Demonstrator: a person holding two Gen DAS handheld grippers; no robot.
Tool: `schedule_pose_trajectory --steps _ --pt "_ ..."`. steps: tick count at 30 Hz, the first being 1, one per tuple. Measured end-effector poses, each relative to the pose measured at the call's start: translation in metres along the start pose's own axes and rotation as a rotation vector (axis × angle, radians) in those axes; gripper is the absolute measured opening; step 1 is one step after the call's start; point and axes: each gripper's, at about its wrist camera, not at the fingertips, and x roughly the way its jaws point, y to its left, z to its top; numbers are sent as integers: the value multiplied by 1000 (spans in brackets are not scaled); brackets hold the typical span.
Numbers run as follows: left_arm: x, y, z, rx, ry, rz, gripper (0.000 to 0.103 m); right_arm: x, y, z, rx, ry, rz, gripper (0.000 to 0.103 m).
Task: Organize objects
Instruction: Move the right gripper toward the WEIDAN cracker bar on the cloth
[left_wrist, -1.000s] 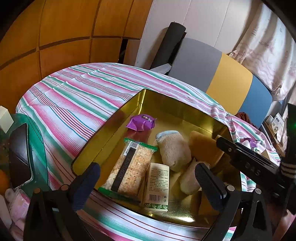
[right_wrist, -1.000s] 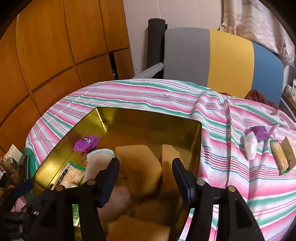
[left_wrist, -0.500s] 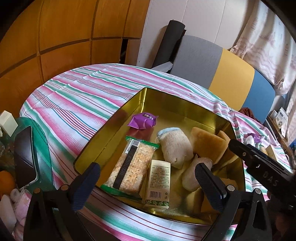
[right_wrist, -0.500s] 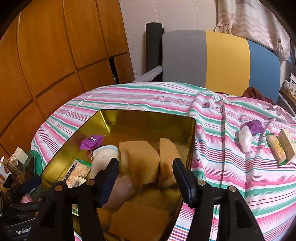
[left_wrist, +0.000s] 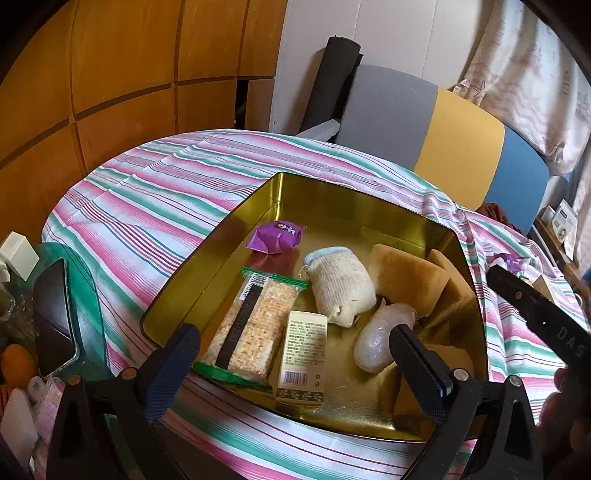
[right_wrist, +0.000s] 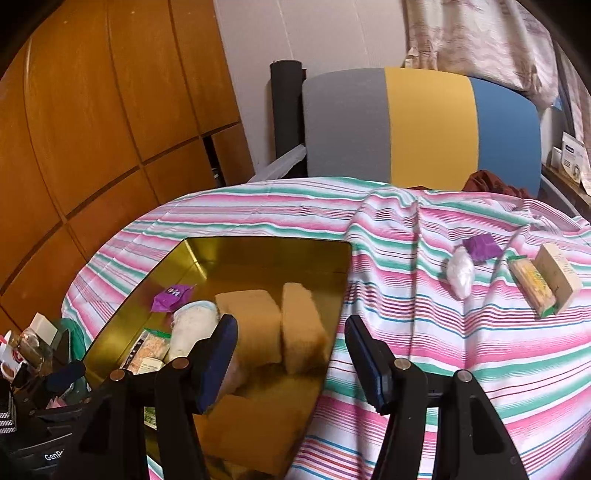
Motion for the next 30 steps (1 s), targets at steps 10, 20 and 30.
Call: schedule_pose_trajectory --steps 10,20,30 --pt "-3 -22 -3 52 5 7 103 -12 -54 -16 114 1 -55 61" --pt "-15 -59 -3 117 -4 -52 103 -29 -116 -30 189 -11 -152 61" --pt "-23 -122 -18 269 26 -190 103 -36 -184 -65 267 37 -253 61"
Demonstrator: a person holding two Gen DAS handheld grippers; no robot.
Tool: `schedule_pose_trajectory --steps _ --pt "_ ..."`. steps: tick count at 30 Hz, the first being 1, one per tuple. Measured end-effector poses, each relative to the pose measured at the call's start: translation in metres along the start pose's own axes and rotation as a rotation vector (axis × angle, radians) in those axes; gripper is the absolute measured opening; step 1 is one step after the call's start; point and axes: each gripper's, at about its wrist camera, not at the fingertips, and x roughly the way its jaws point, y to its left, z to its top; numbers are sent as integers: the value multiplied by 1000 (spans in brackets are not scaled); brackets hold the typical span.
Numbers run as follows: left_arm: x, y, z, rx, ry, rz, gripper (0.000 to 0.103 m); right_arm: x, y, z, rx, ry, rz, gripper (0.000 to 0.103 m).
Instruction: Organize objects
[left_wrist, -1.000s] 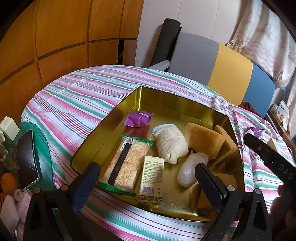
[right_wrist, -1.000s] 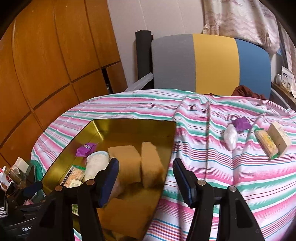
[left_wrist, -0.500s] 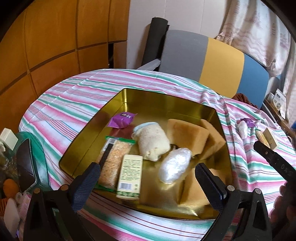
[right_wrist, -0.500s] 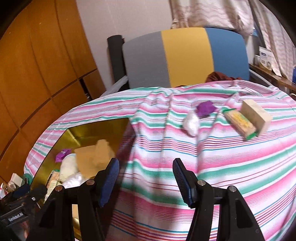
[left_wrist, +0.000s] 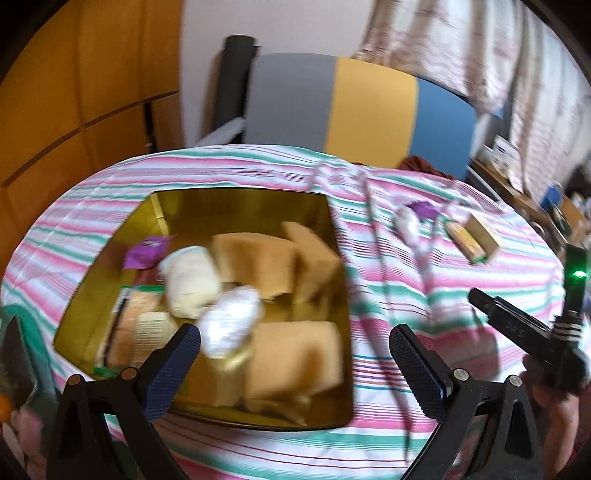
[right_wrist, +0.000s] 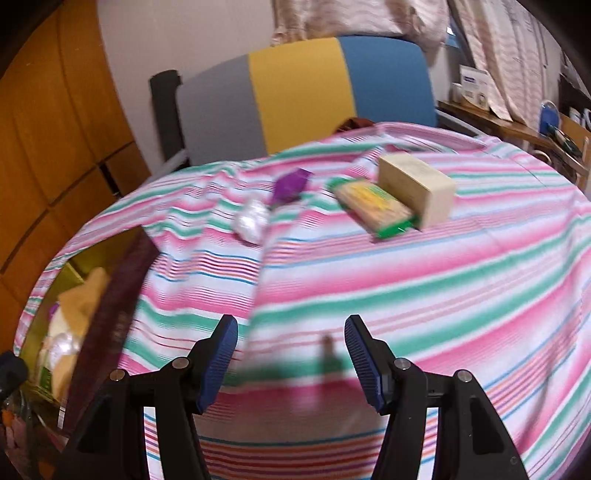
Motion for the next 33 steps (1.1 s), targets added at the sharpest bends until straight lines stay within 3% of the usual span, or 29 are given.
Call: schedule_pose_trajectory --steps 6,10,17,24,33 --pt "3 -45 -1 103 18 -96 103 7 -29 11 -2 -7 -9 61" --pt "10 -71 -2 164 36 -115 103 19 -42 38 -24 -25 -11 61" --pt "27 -95 -4 222 92 -117 103 51 -47 84 -71 -33 -35 61" --pt "40 -102 -4 246 125 -101 103 87 -40 105 -240 -24 -117 61" --pt "60 -113 8 247 135 -98 103 118 -63 105 -158 67 -107 61"
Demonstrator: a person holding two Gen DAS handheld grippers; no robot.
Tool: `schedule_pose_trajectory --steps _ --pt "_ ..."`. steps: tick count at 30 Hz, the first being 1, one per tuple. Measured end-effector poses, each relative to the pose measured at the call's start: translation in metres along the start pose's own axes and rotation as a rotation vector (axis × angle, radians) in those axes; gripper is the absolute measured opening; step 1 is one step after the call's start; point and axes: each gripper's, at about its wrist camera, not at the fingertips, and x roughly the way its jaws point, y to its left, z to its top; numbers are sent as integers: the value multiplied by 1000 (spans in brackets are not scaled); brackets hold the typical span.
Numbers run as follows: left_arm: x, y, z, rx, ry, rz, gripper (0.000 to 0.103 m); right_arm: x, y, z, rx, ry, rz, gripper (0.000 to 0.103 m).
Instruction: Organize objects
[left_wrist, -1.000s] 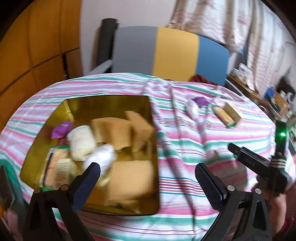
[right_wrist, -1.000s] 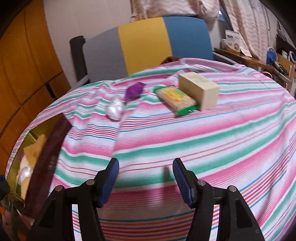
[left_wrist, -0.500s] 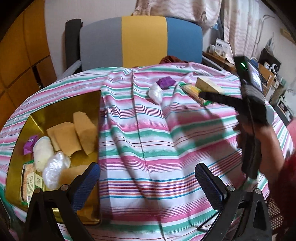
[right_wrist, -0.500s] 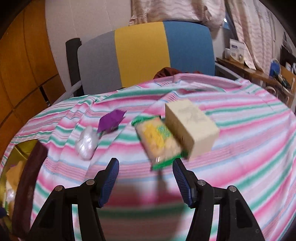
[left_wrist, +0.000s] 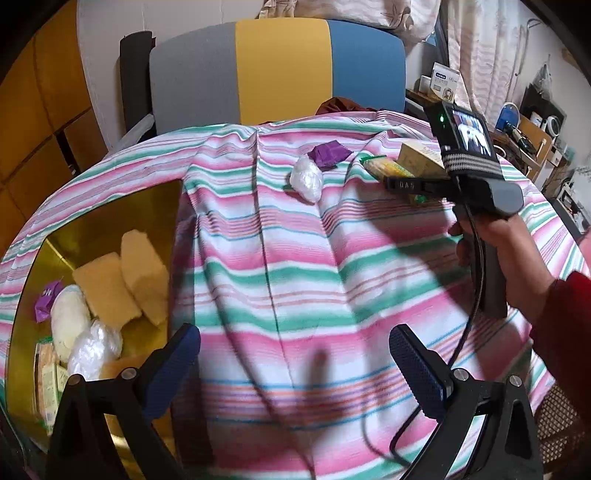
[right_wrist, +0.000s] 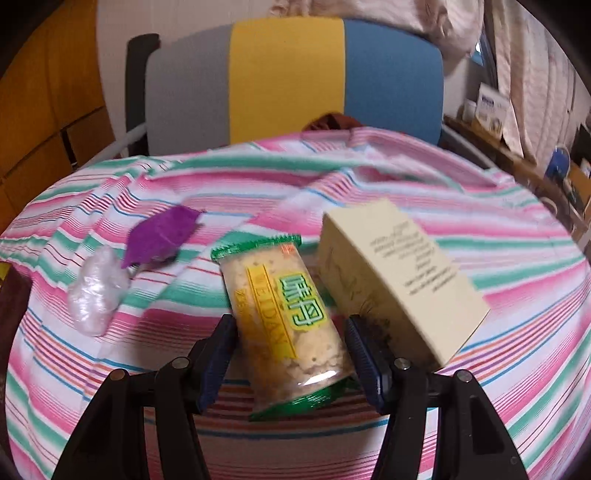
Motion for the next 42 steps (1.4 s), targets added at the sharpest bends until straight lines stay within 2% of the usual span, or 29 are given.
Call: schedule_pose_trajectory --steps 6,13,20,25,30,34,36,38,42 --pt "18 -1 27 -26 -15 17 103 -3 -1 -5 4 -23 9 57" --pt "53 3 65 -70 -40 74 103 -2 2 -4 -2 -35 -5 56" --pt "92 -2 99 -114 -37 85 103 -3 -1 -6 13 -44 -5 56" --pt "118 0 117 -188 -34 74 103 -2 -1 -6 12 -49 -14 57" --pt "139 -4 127 -165 -66 84 102 -2 0 -6 10 -52 -15 57" --pt "149 -6 126 -126 -109 80 90 -2 0 -6 11 -54 -15 57" --pt "155 -6 125 -109 -98 52 71 -2 0 -7 10 -56 -16 57" --pt "159 -1 125 -133 -85 45 63 -3 1 -6 8 -56 -19 57" --pt "154 7 121 -166 -117 6 51 -2 2 -7 1 -57 -28 57"
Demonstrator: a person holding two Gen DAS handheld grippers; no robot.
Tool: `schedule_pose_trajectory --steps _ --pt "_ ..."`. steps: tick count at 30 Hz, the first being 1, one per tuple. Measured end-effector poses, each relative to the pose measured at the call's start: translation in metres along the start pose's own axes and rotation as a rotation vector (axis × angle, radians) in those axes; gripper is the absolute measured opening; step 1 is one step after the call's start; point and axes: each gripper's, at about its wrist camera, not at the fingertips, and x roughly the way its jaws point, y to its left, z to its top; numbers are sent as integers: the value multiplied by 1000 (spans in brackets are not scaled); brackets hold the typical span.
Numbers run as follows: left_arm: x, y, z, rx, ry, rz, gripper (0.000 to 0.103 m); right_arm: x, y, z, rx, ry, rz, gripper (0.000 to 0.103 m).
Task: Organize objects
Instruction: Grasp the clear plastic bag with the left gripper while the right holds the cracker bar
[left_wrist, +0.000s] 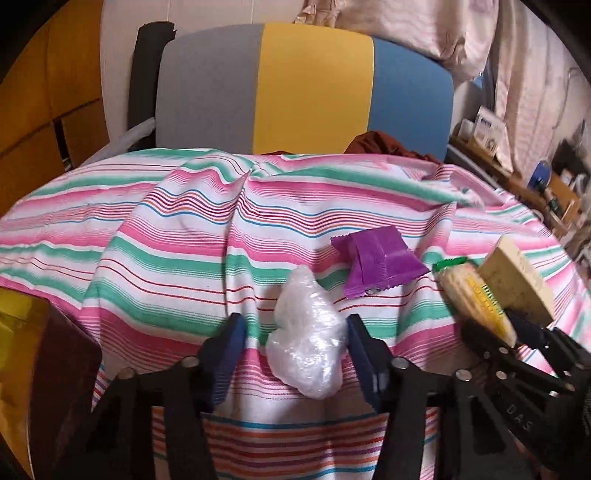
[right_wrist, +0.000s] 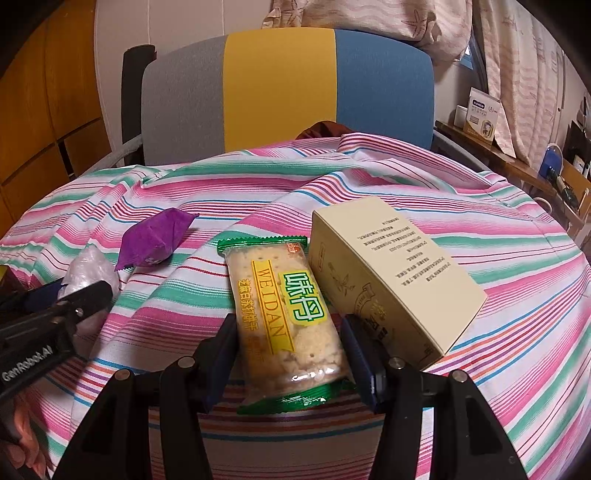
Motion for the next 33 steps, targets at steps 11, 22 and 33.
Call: schedule_pose_trajectory --steps 11,22,33 --pt "-28 -2 -21 34 -57 -6 40 -8 8 0 -48 -40 -8 49" --pt "-67 0 -52 79 -103 -37 40 -36 17 -10 -63 -111 22 47" --pt "-100 9 -77 76 -144 -67 40 -73 37 -39 -89 -153 14 47"
